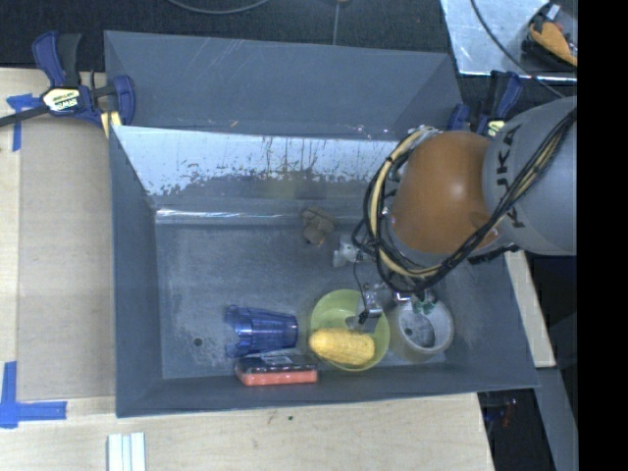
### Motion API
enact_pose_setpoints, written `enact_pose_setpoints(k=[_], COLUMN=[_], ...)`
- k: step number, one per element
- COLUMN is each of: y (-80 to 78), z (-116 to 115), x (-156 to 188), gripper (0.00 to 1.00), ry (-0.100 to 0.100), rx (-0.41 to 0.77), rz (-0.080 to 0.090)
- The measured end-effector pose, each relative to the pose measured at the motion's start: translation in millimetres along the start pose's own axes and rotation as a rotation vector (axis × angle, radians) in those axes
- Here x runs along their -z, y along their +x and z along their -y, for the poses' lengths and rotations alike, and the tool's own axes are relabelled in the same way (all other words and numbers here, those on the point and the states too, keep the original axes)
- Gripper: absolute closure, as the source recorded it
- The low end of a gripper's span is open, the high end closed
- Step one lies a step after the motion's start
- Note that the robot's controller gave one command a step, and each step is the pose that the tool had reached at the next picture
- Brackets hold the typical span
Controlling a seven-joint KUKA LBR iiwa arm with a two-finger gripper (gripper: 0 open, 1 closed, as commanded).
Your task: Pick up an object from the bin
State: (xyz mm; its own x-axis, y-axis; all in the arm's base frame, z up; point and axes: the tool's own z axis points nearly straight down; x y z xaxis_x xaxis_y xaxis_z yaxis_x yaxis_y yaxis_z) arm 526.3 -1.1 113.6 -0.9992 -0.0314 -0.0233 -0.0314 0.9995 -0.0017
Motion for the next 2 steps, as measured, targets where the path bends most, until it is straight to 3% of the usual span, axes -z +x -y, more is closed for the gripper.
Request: enact_pose_setpoints(k=[1,2], y=[1.3,11.8], z=[80,-24], x=[-13,-29], gripper=[0.0,0.0], ry=[-0.012,-0.001], rx=[-0.15,0.071], rz=[0.005,0.002])
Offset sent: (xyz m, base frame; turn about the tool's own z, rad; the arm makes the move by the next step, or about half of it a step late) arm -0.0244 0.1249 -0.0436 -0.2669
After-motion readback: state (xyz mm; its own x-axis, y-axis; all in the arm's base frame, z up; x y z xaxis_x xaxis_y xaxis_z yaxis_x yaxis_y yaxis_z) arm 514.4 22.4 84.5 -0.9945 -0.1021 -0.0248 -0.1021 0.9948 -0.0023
